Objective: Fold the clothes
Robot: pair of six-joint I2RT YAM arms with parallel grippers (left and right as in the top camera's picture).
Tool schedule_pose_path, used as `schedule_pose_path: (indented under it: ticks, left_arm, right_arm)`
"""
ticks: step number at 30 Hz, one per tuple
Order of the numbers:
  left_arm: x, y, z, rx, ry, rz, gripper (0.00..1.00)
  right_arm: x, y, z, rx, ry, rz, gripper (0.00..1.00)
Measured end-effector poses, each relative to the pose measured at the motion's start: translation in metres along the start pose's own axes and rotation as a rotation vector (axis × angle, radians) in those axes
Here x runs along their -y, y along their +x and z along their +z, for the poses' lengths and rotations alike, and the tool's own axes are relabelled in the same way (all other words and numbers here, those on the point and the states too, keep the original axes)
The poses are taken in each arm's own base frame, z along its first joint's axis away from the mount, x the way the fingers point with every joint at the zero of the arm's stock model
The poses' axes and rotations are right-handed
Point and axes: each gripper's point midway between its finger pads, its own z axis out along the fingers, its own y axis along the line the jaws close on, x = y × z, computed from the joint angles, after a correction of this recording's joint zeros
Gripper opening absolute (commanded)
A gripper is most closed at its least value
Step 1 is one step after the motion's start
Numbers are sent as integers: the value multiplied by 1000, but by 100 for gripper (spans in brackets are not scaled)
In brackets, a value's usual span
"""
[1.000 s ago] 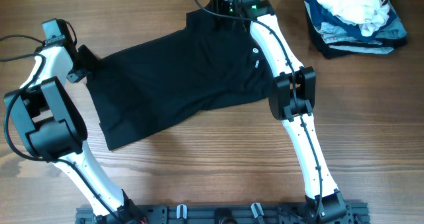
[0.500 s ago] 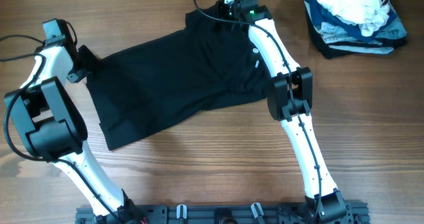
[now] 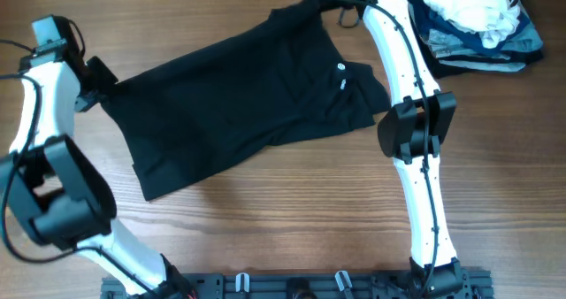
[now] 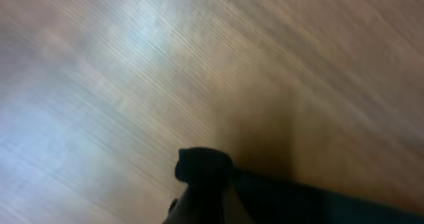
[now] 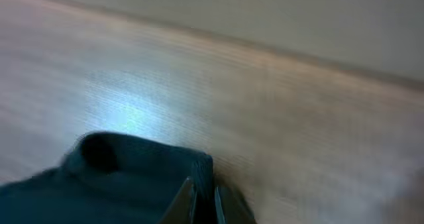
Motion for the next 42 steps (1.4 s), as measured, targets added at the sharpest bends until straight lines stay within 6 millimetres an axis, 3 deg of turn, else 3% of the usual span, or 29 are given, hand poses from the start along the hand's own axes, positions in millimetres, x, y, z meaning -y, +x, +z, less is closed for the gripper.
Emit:
schedule_pose_path:
  ticks: [3,7,11,15,17,20,22,24,29,33,34,36,37,38,40,42]
  left_arm:
    - [-11,30,-21,-105,-38,13,4]
    - [-17,78,-31,-287,-99,54,4]
    - [-20,97,-38,-365,-124,73,4]
    - [-27,113,-43,-433,-152,77,4]
    - [-29,118,-45,-452,-156,78,4]
    - [-27,119,-45,-457,-150,76,4]
    - [-27,119,-45,-457,-149,76,4]
    - [-28,119,-46,-460,-152,77,4]
    - [-33,132,-52,-517,-173,81,4]
    - [-41,157,-38,-575,-194,85,4]
    - [-42,160,-35,-578,-193,84,4]
    - [-49,179,-24,-613,-204,86,18]
    - [-51,183,-22,-620,-209,86,32]
    - [-54,186,-21,-628,-217,96,43]
    - [-56,186,-20,-625,-227,102,64]
    - [-54,183,-17,-609,-218,104,73]
  right_arm:
    - [20,25,-5,-96,18,44,5]
    - [38,57,-15,-222,21,102,4]
    - [44,90,-27,-359,19,138,4]
    - [47,111,-39,-450,19,169,4]
    - [53,116,-52,-478,20,178,4]
    - [58,97,-89,-428,35,187,4]
    - [54,74,-121,-356,40,170,4]
    - [45,74,-145,-368,35,170,4]
    - [51,91,-143,-435,64,193,4]
    - [61,128,-128,-560,67,238,4]
    - [63,137,-124,-587,67,246,8]
    - [70,162,-114,-659,66,269,40]
    - [79,176,-109,-692,82,285,63]
    - [88,180,-109,-696,100,285,73]
    - [110,186,-111,-692,137,304,82]
    - [127,185,-113,-669,165,319,82]
